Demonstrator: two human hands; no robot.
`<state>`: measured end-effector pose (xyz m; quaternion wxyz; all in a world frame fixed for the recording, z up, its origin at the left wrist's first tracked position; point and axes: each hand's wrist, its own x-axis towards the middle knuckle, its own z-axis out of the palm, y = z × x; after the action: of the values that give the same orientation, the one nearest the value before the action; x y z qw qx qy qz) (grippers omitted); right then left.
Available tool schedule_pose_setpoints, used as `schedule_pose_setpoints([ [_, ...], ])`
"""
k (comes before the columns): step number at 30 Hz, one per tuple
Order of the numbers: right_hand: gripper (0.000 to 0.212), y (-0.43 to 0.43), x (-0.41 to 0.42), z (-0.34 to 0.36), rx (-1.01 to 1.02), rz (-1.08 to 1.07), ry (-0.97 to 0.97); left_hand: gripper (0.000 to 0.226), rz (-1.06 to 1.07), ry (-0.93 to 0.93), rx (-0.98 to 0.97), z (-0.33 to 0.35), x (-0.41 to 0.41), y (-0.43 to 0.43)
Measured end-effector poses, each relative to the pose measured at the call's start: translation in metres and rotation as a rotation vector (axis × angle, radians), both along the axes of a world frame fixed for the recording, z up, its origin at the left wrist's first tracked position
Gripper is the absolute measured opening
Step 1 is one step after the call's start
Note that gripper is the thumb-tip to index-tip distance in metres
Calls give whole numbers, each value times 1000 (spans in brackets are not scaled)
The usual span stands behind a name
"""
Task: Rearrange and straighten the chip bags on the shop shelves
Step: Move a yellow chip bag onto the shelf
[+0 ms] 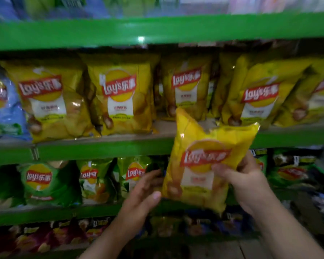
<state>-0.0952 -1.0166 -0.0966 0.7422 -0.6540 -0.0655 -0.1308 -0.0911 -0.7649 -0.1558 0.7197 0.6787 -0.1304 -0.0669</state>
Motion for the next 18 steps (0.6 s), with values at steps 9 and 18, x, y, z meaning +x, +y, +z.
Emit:
schedule_pose_setpoints([
  [9,29,15,76,113,21,-159,124,19,260,-81,86,49,24,28],
  [18,27,22,122,133,-242,-62,63,19,326,-94,199,45,22,63],
])
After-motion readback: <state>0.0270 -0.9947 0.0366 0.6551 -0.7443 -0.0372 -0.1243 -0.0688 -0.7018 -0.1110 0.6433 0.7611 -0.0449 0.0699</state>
